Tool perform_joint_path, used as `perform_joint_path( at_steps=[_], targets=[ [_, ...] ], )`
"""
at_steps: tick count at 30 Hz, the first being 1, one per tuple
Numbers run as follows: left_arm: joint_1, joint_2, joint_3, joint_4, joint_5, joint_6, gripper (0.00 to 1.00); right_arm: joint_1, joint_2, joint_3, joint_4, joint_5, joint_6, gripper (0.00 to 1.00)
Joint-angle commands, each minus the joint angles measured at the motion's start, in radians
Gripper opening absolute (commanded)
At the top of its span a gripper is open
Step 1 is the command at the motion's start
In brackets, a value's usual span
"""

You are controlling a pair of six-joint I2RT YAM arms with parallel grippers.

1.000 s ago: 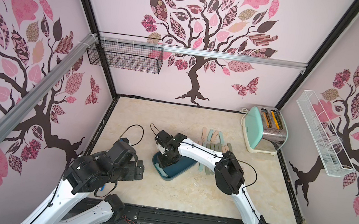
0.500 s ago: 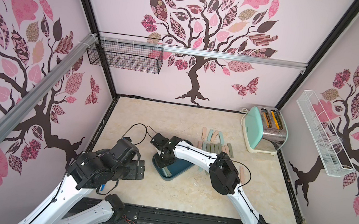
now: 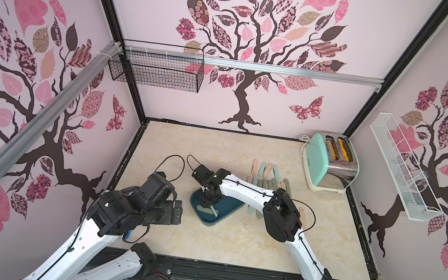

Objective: Take the fruit knife out of the storage box
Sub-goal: Pick up the fruit knife from the storage box, then place the fruit knife at the center of the board.

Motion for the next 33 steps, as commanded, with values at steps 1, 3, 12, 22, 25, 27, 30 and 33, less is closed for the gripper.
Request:
perform_joint_path(
  at_steps=[1,3,12,22,25,27,30,33],
  targets=[
    [0.002,0.008,-0.012,0.049,0.008,0.020,0.98,-0.029,-0.021,-0.017,-0.050,0.022,-0.009,0.09],
    [0.002,0.016,-0.016,0.068,0.012,0.027,0.98,-0.034,-0.039,-0.014,-0.054,0.023,-0.018,0.09],
    [0.001,0.125,-0.004,0.203,0.041,0.081,0.98,-0.097,-0.150,0.027,-0.102,0.006,-0.010,0.09],
    [0.002,0.335,0.073,0.384,0.101,0.152,0.98,-0.256,-0.223,0.116,-0.144,-0.044,0.028,0.11],
    [0.001,0.419,0.118,0.412,0.128,0.170,0.98,-0.318,-0.184,0.143,-0.121,-0.072,0.045,0.11],
    [0.002,0.467,0.152,0.418,0.142,0.176,0.98,-0.360,-0.130,0.186,-0.121,-0.097,0.057,0.11],
    [0.002,0.510,0.190,0.419,0.151,0.181,0.98,-0.420,-0.047,0.255,-0.116,-0.152,0.073,0.11],
    [0.002,0.524,0.204,0.415,0.156,0.185,0.98,-0.455,0.030,0.348,-0.123,-0.175,0.071,0.11]
  ],
)
